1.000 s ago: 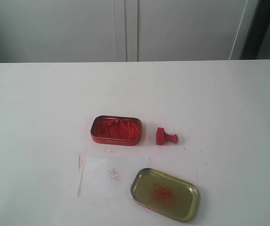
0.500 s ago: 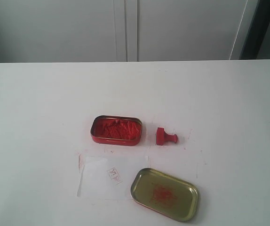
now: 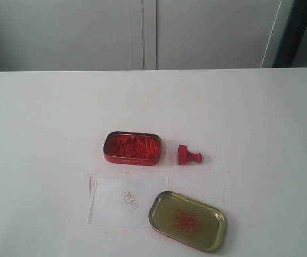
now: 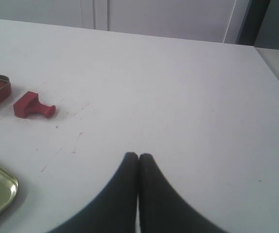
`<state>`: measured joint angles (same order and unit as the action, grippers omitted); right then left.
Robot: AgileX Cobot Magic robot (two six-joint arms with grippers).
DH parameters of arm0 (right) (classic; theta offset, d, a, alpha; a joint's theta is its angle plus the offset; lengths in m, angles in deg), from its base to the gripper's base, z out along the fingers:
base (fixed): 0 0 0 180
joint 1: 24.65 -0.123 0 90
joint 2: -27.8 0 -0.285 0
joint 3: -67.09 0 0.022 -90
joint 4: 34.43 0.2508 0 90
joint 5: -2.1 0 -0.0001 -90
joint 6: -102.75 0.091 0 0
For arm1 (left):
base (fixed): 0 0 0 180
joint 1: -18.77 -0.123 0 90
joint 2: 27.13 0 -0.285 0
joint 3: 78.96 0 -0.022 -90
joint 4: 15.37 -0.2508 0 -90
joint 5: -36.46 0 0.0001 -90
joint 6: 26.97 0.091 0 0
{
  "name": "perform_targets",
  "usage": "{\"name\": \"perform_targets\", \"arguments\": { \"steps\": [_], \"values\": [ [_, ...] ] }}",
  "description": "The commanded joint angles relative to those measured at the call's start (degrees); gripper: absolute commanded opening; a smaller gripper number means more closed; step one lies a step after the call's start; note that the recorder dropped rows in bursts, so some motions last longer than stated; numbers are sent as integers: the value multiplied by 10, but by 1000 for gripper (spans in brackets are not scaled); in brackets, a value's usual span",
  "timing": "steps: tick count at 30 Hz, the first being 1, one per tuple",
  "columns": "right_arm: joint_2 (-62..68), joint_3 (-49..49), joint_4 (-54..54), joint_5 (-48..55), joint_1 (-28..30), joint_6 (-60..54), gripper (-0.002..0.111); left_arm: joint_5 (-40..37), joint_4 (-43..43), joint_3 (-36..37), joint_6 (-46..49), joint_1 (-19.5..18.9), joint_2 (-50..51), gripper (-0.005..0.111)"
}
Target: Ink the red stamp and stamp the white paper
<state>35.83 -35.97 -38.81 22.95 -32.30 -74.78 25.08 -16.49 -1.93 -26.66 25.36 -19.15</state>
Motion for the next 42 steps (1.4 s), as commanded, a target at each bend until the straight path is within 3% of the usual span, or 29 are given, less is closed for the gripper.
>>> {"name": "perform_targets", "arguments": {
  "steps": [1, 42],
  "values": [
    [-2, 3, 0, -9, 3, -1, 0, 3, 2, 2, 2, -1, -2, 0],
    [-2, 3, 31, -11, 3, -1, 0, 3, 2, 2, 2, -1, -2, 0]
  ]
}}
